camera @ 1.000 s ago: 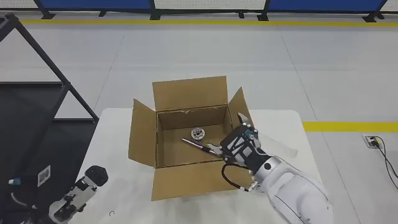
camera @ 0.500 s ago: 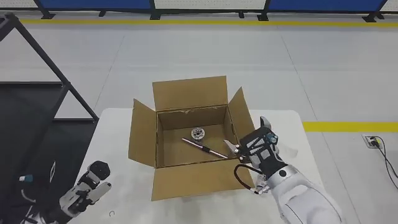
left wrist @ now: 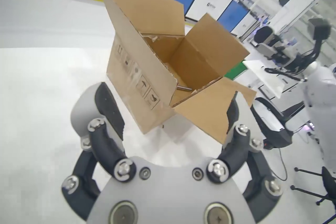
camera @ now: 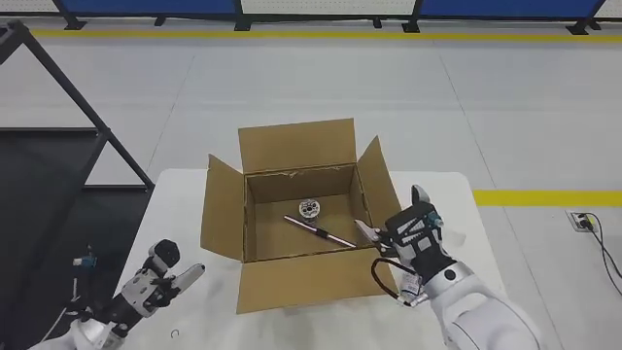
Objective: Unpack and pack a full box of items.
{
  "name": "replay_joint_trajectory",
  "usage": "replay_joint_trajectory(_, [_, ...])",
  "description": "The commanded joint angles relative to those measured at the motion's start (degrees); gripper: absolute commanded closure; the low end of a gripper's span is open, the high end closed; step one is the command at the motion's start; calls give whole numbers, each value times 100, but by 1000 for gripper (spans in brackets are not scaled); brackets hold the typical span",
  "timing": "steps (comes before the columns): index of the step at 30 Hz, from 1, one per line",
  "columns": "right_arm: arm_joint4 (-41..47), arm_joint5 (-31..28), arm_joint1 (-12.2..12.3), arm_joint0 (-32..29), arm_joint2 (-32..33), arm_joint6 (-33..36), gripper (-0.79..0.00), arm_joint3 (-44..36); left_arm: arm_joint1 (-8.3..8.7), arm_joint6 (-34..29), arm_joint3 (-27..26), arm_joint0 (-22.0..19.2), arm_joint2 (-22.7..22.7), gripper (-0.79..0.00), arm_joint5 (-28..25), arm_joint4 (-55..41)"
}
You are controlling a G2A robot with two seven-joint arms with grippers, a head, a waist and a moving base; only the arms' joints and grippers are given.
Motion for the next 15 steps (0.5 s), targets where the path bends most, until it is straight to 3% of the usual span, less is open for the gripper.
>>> replay_joint_trajectory(1, [19, -3, 3, -36, 36, -8, -785, -16, -6, 142, 3, -41, 121, -785, 95, 332])
replay_joint_trajectory(3, [41, 0, 6, -66, 72, -18, -785, -22, -13, 275, 40, -76, 235, -723, 128, 443])
replay_joint_trajectory(7, [113, -40, 10, -94, 126, -59, -785, 3, -19, 430, 126, -171, 406, -394, 202, 620])
replay_joint_trajectory(11, [144, -57, 12, -86, 153, -75, -785, 32, -28, 603, 226, -268, 534, -283, 302, 674])
replay_joint_trajectory(15, [160, -47, 14, -87, 171, -76, -785, 48, -31, 648, 309, -379, 653, -249, 362, 661])
